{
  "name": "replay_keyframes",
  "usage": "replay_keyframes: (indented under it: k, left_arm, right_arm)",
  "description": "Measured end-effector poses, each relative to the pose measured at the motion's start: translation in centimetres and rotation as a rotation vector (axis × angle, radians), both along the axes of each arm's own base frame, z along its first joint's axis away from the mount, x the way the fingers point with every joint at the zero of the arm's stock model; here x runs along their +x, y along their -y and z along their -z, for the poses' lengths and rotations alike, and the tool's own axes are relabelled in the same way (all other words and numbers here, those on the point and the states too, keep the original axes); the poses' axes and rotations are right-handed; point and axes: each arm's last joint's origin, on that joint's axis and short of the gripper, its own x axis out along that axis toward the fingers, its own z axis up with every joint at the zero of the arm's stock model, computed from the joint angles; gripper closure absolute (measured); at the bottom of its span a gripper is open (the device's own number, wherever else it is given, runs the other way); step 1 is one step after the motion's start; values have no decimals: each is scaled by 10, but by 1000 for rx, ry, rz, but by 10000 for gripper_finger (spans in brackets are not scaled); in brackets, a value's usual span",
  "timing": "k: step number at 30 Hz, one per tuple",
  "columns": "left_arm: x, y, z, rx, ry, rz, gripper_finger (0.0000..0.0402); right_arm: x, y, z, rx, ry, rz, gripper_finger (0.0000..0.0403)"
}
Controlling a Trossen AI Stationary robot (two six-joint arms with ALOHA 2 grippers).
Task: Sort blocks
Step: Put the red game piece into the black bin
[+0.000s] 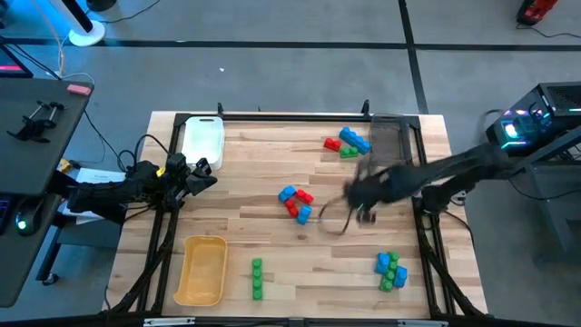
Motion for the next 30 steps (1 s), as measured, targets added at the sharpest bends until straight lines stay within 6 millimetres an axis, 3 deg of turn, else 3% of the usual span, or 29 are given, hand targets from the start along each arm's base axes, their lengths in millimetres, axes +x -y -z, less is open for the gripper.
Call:
replay_keyframes:
  k: [4, 8, 15, 19, 22, 26, 30]
  left_arm:
    - [0, 0, 0, 0, 0, 0, 401]
    - [0, 0, 0, 0, 0, 0, 401]
    - [0, 0, 0, 0, 0, 0, 401]
    - [0, 0, 0, 0, 0, 0, 401]
    - [0, 0, 0, 0, 1, 0, 401]
    - [0, 0, 0, 0, 1, 0, 401]
    - [0, 0, 0, 0, 1, 0, 401]
  right_arm:
    - [-48, 40, -21, -123, 150, 377, 387]
    - [-76, 73, -13, -220, 271, 704, 398]
    - [-82, 124, 28, -234, 355, 1049, 385]
    - [-86, 154, 32, -203, 434, 1176, 369]
    - [-92, 173, 38, -127, 395, 1177, 348]
    - [-99, 187, 47, -102, 330, 1246, 301]
    - [-97, 186, 46, -115, 348, 1252, 250]
